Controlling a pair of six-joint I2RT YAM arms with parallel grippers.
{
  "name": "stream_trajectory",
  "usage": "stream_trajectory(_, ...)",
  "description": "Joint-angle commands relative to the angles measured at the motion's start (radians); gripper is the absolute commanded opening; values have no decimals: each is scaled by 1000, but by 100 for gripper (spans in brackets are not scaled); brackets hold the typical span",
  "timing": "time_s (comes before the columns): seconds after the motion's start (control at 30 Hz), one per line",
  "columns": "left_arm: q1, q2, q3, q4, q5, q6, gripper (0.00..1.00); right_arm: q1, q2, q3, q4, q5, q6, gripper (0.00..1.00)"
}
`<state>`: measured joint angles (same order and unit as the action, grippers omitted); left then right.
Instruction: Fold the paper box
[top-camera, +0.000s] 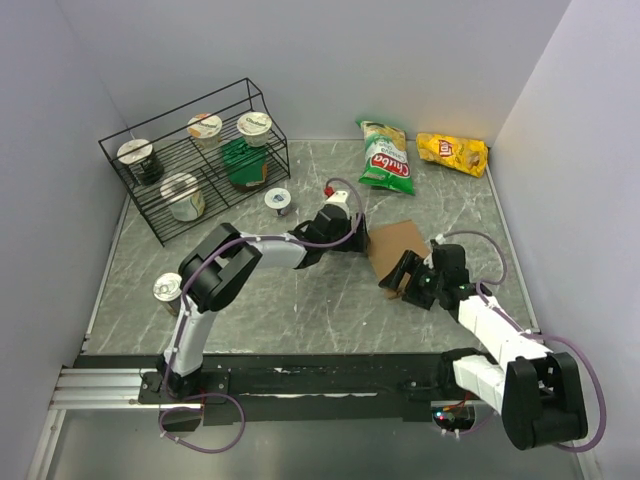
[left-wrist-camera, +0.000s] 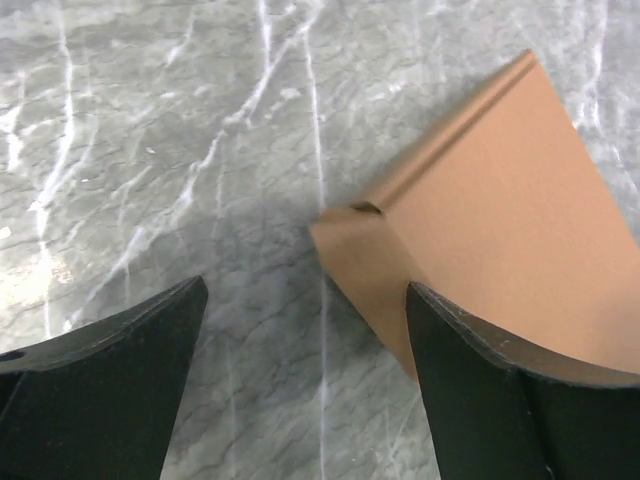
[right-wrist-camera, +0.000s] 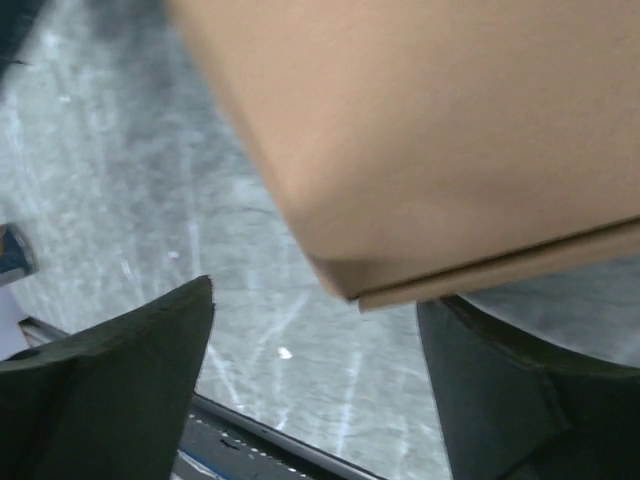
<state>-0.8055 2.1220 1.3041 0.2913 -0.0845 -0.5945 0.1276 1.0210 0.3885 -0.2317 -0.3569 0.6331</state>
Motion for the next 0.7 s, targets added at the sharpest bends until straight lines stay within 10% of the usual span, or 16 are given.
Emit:
stream_trajectory(0.0, 64, -49, -48, 57, 61, -37, 90, 17, -45, 61, 57, -11, -33, 94)
stream_trajectory(0.43, 288, -632, -313, -119, 41, 50, 99, -74, -93, 334, -84, -105, -374, 99)
stream_trajectory(0.67, 466, -911, -330, -300, 49, 57, 96, -264, -131, 366, 74, -143, -276, 100)
